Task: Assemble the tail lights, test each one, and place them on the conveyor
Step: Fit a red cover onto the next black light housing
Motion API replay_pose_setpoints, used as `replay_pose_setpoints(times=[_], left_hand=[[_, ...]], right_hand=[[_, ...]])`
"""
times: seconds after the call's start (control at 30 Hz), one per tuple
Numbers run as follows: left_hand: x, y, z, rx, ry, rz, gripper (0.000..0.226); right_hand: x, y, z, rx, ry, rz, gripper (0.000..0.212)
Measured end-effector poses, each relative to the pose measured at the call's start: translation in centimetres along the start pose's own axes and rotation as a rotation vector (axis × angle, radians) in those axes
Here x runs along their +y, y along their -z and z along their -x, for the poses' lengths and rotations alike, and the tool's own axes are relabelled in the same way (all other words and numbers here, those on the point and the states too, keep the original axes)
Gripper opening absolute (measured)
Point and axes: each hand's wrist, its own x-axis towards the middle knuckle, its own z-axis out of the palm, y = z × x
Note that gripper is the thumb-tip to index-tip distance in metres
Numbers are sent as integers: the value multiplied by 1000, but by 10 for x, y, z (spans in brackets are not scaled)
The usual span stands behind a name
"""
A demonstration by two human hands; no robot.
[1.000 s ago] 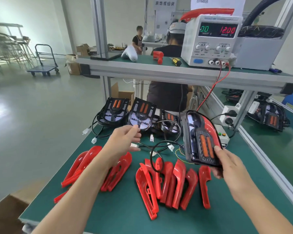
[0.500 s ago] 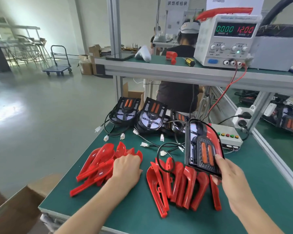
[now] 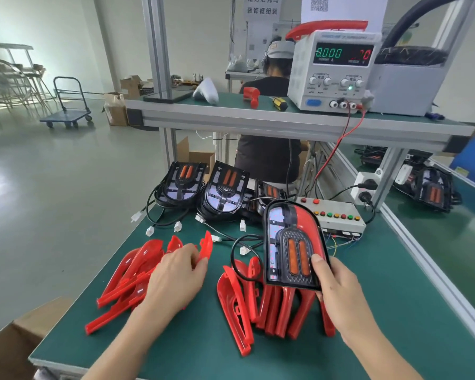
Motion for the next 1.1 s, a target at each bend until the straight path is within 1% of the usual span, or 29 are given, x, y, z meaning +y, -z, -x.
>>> replay_pose_setpoints(times=[0.07,0.13,0.2,0.3,0.33,0.4,0.5,0.6,0.67,0.73,0.8,0.93,1.03,1.1], left_hand=[[4,12,2,29,25,241,17],[12,20,3,-3,42,524,4],[21,23,2,-30,82,806,9],[40,19,2,-31,173,1129,17],[47,17,3,-42,184,1204,18],[59,11,5,-61,182,1279,23],[74,6,7,-16,111,1236,20],[86,4,8,119,43,1114,10],[91,1,8,207,21,970,13],[97,-3,9,285,19,762,16],[104,-7,12,343,7,682,13],[112,-22,19,421,-33,590,24],[116,-29,20,467,13,568,33],[119,-32,21,483,39,575,39]], right_hand=[[0,-3,1,-6,22,44,31],[0,-6,2,5,59,92,30],[-2,-8,4,16,80,126,28],[-4,-12,5,12,91,150,28],[-4,-12,6,8,94,160,28],[-6,-14,6,0,97,167,27],[-9,-15,7,5,102,177,25],[-11,-17,9,21,106,223,26],[-12,-19,10,36,116,241,26],[-14,-22,13,54,124,262,30],[-15,-26,16,76,136,295,34],[-18,-34,23,141,188,340,36],[-20,-38,27,173,225,356,44],[-20,-40,28,188,238,363,42]])
